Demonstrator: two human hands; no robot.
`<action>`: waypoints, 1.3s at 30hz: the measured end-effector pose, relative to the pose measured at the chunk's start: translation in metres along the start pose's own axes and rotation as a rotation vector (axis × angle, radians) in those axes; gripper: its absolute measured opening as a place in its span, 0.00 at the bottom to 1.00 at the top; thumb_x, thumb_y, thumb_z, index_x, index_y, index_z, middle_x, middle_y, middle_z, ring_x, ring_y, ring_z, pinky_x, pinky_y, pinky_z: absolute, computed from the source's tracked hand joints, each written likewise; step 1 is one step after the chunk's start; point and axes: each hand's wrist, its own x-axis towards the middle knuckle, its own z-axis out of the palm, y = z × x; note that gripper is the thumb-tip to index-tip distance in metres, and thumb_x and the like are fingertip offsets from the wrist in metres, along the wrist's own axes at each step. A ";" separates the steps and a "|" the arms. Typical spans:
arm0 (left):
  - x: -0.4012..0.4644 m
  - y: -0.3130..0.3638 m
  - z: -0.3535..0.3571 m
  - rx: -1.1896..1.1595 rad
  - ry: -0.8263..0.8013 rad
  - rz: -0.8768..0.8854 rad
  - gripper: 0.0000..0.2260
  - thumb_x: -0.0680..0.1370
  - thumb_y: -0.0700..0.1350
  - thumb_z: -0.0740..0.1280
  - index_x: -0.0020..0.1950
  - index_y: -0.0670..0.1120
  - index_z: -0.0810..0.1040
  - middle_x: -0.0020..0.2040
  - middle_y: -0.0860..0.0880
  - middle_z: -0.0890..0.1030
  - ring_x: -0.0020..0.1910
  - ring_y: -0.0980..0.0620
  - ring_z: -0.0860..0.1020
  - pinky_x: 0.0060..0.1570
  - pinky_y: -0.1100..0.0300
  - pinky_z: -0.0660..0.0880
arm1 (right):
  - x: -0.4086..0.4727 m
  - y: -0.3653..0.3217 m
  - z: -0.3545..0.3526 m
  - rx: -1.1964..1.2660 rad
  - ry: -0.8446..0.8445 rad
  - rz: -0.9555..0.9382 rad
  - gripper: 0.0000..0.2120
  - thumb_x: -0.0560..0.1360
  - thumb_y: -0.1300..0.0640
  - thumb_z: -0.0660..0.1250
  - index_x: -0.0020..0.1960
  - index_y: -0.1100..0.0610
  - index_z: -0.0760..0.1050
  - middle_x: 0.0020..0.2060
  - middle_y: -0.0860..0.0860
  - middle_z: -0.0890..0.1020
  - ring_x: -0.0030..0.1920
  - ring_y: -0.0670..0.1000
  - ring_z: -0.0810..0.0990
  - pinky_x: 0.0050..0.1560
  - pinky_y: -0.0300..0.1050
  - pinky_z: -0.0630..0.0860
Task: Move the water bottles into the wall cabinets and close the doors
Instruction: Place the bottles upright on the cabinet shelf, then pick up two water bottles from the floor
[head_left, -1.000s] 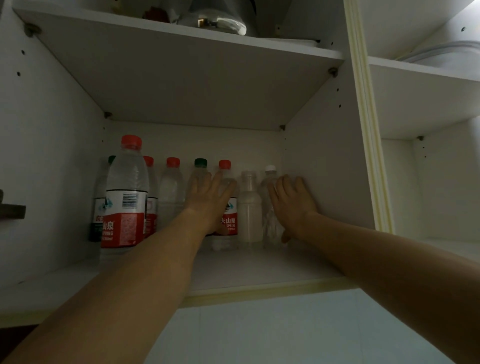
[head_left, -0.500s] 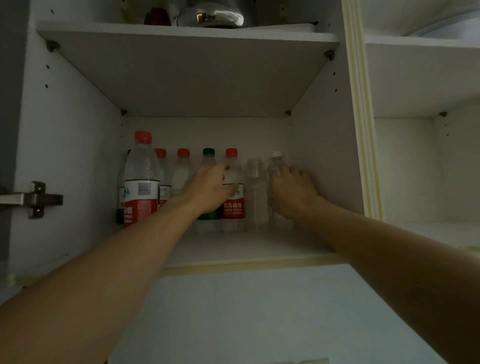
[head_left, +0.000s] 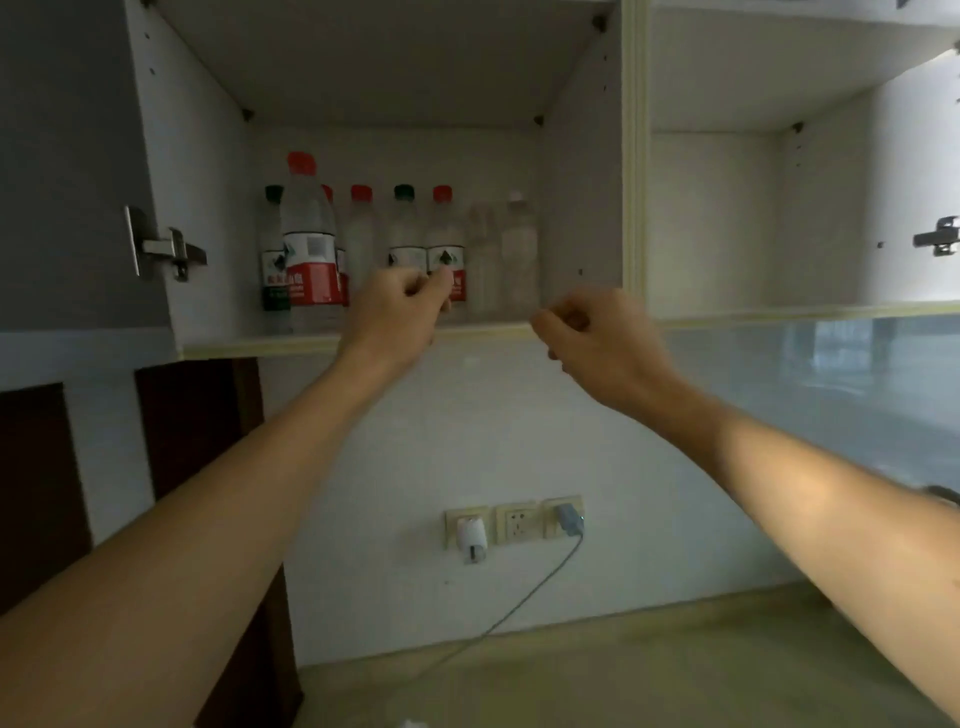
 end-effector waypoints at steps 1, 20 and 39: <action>-0.017 0.000 0.002 -0.044 -0.017 -0.024 0.20 0.84 0.52 0.62 0.41 0.40 0.79 0.30 0.46 0.76 0.27 0.54 0.73 0.34 0.60 0.70 | -0.022 0.000 -0.004 0.018 -0.025 0.046 0.18 0.78 0.48 0.65 0.41 0.63 0.80 0.33 0.56 0.83 0.34 0.51 0.81 0.36 0.44 0.77; -0.419 -0.060 0.122 -0.343 -0.636 -0.578 0.18 0.82 0.55 0.64 0.36 0.47 0.79 0.27 0.53 0.76 0.27 0.54 0.73 0.30 0.58 0.69 | -0.432 0.103 -0.040 0.281 -0.354 0.763 0.18 0.79 0.46 0.65 0.36 0.55 0.80 0.27 0.50 0.80 0.26 0.46 0.75 0.27 0.36 0.70; -0.877 -0.143 0.378 -0.030 -0.851 -1.105 0.11 0.81 0.54 0.66 0.46 0.47 0.80 0.40 0.53 0.82 0.42 0.54 0.81 0.48 0.50 0.82 | -0.880 0.412 -0.035 0.103 -0.927 1.183 0.12 0.81 0.53 0.62 0.48 0.59 0.80 0.42 0.57 0.83 0.44 0.60 0.82 0.47 0.60 0.80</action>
